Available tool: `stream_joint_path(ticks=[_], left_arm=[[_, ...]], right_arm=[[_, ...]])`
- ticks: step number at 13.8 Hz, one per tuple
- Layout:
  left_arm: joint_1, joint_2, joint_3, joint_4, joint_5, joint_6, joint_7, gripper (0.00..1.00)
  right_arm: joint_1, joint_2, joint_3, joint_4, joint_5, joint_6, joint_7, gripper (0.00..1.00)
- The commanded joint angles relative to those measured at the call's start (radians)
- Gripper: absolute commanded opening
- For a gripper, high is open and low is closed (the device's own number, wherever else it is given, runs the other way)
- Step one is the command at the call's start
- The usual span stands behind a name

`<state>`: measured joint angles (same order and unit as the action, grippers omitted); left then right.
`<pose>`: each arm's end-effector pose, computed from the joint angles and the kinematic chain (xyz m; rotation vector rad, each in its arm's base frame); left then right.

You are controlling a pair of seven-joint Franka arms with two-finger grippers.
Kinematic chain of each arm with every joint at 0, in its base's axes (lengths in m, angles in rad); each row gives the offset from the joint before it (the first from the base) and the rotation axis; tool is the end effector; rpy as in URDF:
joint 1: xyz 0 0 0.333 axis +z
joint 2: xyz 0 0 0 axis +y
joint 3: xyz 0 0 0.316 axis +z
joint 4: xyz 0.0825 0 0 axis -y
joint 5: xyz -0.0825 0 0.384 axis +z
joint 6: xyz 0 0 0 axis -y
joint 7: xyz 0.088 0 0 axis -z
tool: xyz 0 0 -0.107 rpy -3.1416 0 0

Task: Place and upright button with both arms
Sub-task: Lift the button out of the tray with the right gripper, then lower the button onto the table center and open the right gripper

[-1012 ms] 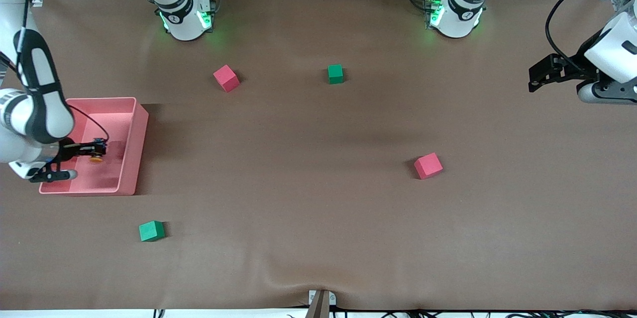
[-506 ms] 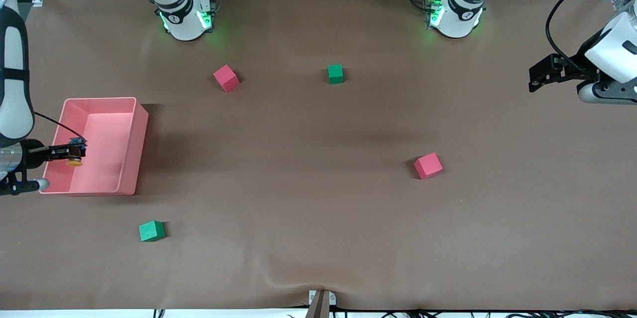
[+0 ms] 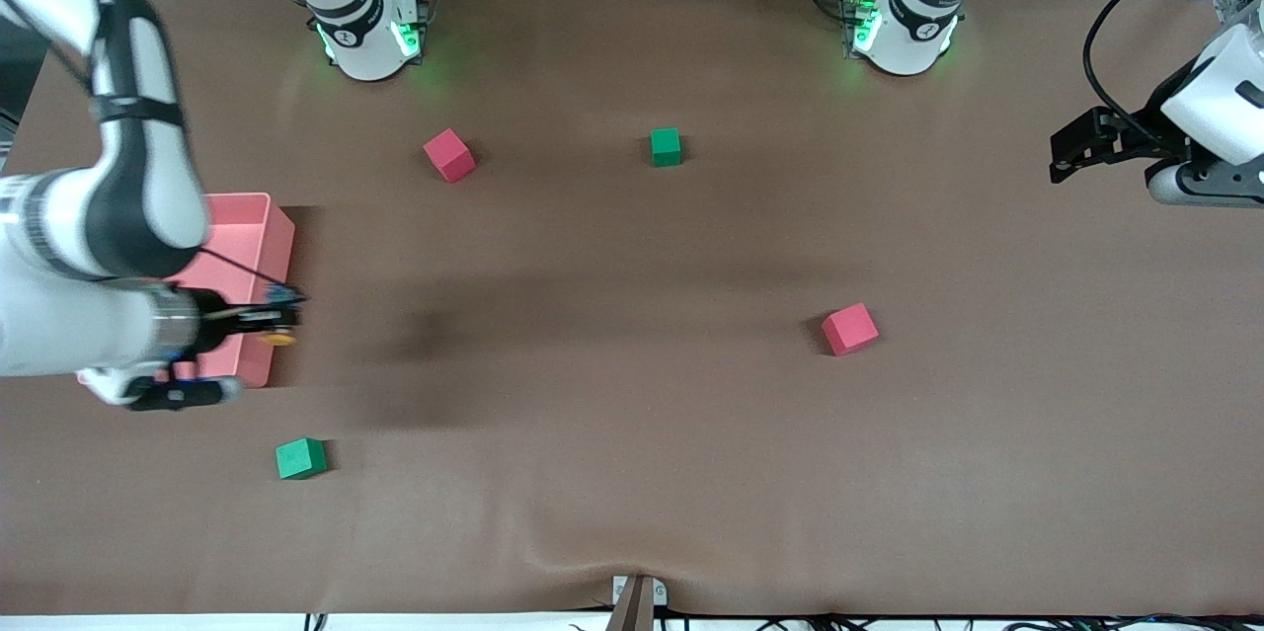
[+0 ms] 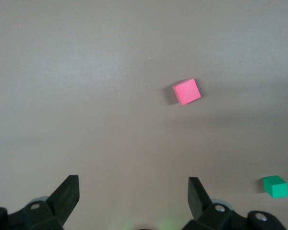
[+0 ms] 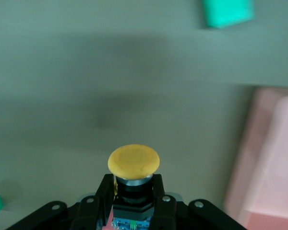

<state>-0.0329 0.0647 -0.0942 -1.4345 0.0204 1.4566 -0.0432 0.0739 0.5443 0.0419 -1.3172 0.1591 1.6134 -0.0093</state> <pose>0.5592 -0.0671 0.6423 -3.1205 0.1279 0.0640 0.6794 0.0897 0.4061 -2.9480 -0.1403 0.3810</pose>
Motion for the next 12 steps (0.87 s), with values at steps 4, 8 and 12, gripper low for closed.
stream_joint_path(ticks=[4,8,12], left_arm=[[0.005,-0.002,-0.002,0.002,-0.019,0.007,-0.006,1.00],[0.007,-0.002,-0.002,0.002,-0.019,0.007,-0.006,1.00],[0.007,0.000,-0.002,0.000,-0.019,0.007,-0.006,1.00]], right_arm=[[0.324,0.138,-0.014,0.059,0.134,0.283,0.300,0.00],[0.535,0.293,-0.016,0.072,0.129,0.600,0.420,0.00],[0.656,0.367,-0.019,0.114,0.125,0.622,0.538,0.00]])
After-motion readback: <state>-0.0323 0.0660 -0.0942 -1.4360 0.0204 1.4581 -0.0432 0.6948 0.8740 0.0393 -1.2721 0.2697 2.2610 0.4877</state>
